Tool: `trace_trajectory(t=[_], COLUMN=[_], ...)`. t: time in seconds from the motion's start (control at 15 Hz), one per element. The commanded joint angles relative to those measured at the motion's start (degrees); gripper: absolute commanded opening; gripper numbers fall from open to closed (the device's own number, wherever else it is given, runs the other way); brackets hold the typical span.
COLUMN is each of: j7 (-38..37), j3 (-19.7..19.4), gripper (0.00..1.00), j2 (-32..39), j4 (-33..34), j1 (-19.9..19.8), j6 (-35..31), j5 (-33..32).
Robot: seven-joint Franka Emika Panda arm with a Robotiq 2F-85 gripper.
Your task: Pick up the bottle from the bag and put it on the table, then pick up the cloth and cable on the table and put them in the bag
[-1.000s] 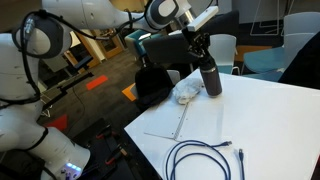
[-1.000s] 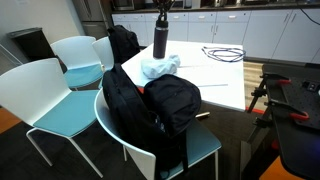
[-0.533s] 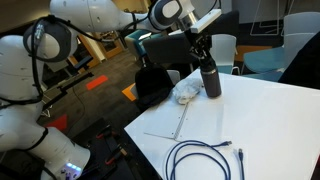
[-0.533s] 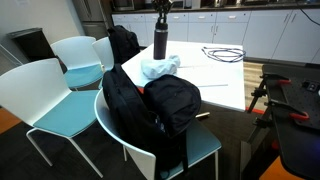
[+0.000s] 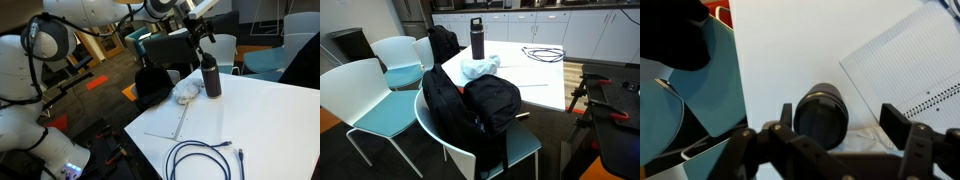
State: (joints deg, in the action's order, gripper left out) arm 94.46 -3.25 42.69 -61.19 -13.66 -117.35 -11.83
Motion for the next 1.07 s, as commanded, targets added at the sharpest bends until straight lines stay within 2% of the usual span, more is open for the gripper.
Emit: trace_trajectory(t=[0.0, 0.27, 0.4, 0.73, 0.8, 1.0], j7=[1.32, 2.64, 5.55, 12.37, 12.98, 10.23], j3=[0.15, 0.74, 1.18, 4.69, 4.43, 3.92], gripper=[1.0, 1.0, 1.0, 1.0, 1.0, 1.0], j2=[-2.13, -4.68, -6.87, -13.77, -14.76, -15.74], j4=[-0.15, -2.33, -5.05, -16.3, -18.46, -23.63], j1=[0.06, 0.47, 1.64, 4.68, 6.03, 9.5], j6=[2.18, 3.25, 2.91, -0.94, -1.07, -1.31], j5=[-0.15, -0.28, -1.78, -3.54, -3.28, -5.81])
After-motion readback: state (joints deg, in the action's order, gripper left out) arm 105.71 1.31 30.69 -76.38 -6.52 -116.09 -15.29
